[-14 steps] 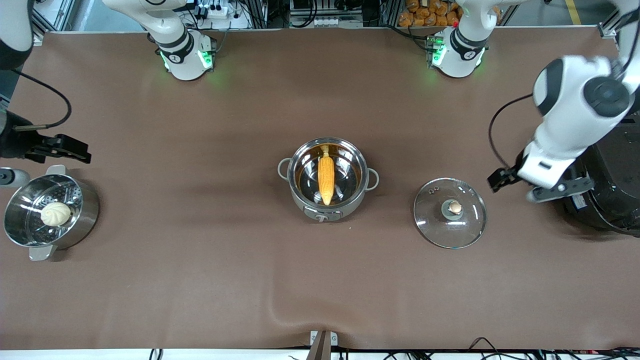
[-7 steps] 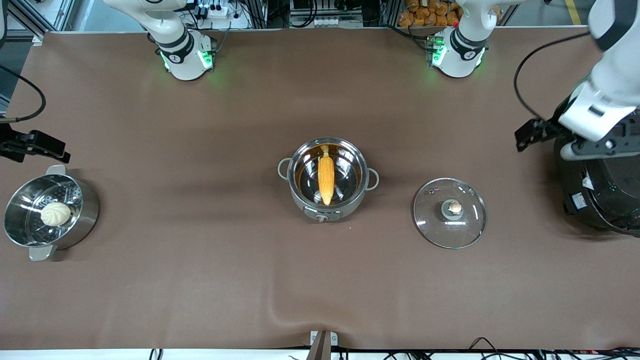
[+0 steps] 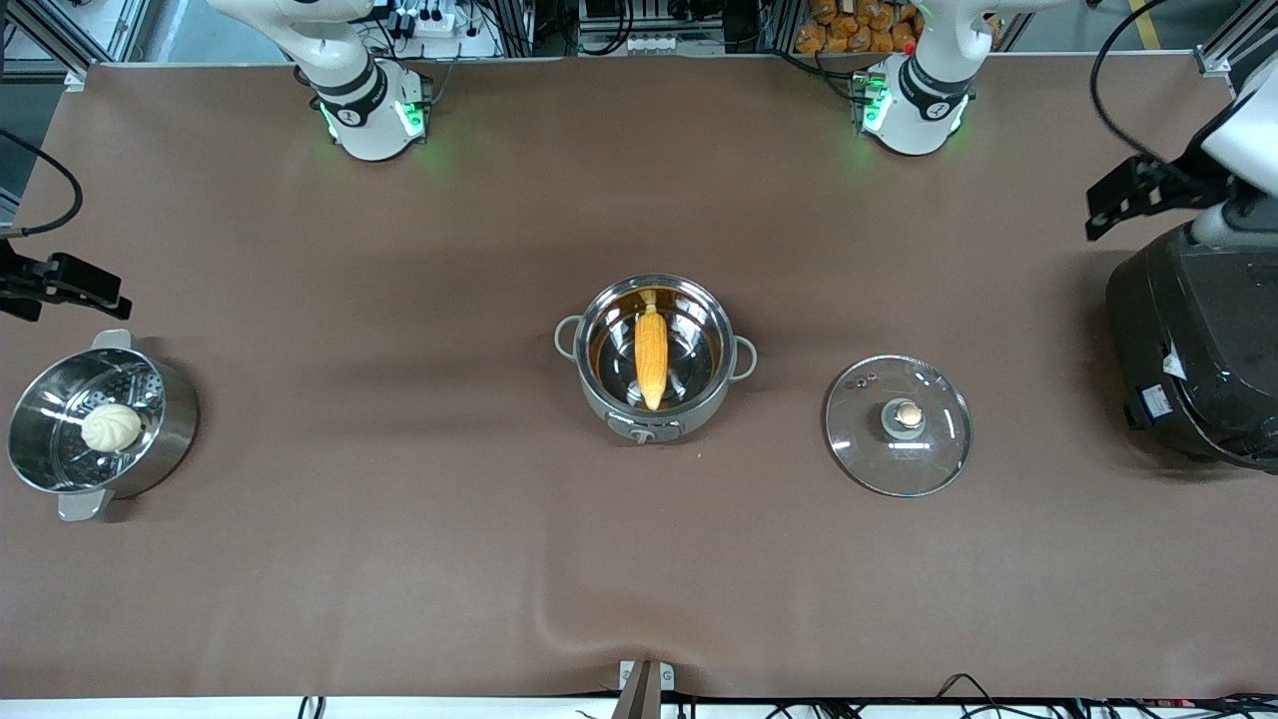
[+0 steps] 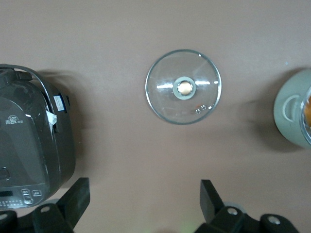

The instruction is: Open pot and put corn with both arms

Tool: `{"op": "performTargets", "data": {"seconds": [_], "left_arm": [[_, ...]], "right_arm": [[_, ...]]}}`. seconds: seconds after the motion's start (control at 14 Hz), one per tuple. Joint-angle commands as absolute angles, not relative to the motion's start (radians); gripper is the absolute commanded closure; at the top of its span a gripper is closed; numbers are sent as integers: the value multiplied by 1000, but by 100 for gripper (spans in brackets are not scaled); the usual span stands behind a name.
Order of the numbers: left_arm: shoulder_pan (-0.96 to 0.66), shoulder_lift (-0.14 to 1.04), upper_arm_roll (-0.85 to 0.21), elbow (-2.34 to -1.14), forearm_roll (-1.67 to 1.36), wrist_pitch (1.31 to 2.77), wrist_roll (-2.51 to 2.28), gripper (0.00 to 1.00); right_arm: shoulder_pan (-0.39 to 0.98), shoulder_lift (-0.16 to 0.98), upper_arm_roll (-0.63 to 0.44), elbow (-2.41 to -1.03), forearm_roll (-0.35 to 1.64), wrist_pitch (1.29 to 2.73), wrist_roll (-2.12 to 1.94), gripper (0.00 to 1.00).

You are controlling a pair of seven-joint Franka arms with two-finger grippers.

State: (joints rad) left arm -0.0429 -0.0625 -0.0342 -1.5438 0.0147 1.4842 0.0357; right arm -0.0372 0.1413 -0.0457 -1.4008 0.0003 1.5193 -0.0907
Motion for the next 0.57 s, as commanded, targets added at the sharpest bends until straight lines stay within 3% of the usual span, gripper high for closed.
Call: {"op": "performTargets", "data": {"seconds": [0.0, 0.5], "left_arm": [[-64, -37, 21, -1479, -49, 1433, 80, 0], [-80, -43, 25, -1474, -51, 1413, 69, 0]], "right_arm": [[-63, 121, -25, -1396, 15, 1500, -89, 0], [-49, 121, -21, -1391, 12, 1454, -65, 0]]}}
